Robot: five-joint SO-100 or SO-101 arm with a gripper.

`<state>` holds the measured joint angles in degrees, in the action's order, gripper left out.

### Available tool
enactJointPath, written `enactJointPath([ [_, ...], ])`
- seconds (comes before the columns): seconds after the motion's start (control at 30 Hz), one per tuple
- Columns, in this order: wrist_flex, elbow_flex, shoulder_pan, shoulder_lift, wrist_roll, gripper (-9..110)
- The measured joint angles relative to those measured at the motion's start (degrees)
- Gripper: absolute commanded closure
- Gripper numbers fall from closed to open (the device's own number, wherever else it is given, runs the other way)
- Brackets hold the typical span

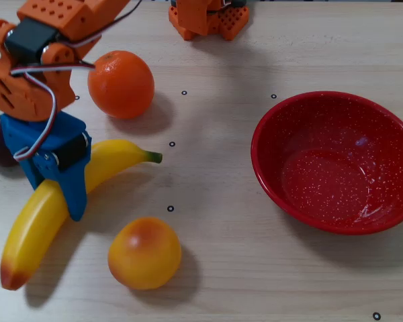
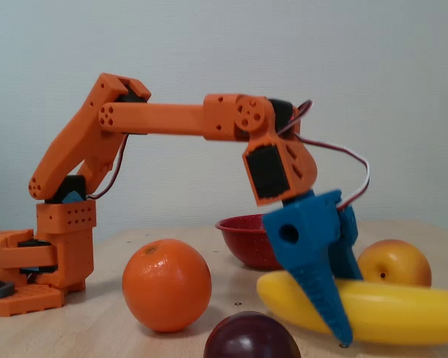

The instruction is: Put banana in the red bowl.

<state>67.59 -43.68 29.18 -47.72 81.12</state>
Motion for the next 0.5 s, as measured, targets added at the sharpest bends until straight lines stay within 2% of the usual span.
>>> enactJointPath([
  [0.5, -0.09, -13.27, -2.55, -14.68, -2.11, 102],
])
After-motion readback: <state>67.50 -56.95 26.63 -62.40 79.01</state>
